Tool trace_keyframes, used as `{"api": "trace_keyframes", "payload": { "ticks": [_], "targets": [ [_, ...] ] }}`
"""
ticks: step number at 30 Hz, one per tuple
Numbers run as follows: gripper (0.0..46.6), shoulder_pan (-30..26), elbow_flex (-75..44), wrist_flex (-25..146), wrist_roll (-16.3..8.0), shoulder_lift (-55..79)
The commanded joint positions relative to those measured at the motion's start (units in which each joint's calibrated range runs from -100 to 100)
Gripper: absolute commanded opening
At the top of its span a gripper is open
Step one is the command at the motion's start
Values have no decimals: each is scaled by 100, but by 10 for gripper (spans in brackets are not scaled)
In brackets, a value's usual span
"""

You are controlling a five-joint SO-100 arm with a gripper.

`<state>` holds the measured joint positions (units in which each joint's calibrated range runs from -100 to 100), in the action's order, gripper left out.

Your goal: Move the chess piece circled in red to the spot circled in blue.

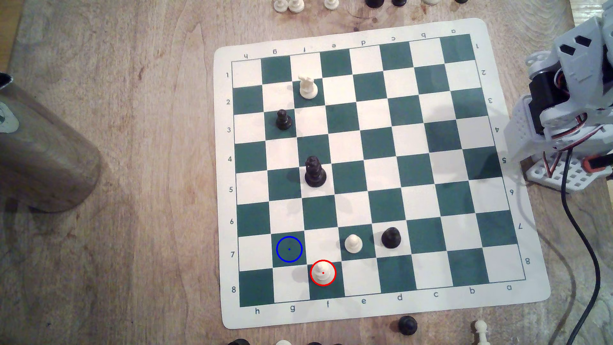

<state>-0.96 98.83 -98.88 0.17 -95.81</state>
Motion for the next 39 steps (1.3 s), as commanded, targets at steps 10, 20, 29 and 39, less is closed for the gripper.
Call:
{"api": "trace_keyframes", "payload": {
  "ticks": [10, 20, 29, 39],
  "targets": [
    [2, -151, -1034, 6481, -20, 73],
    [2, 147, -3155, 11363, -20, 1118],
    [56, -416, -4470, 13902, -88, 2578],
    [140, -1246, -5150, 13631, -93, 4598]
  ]
}}
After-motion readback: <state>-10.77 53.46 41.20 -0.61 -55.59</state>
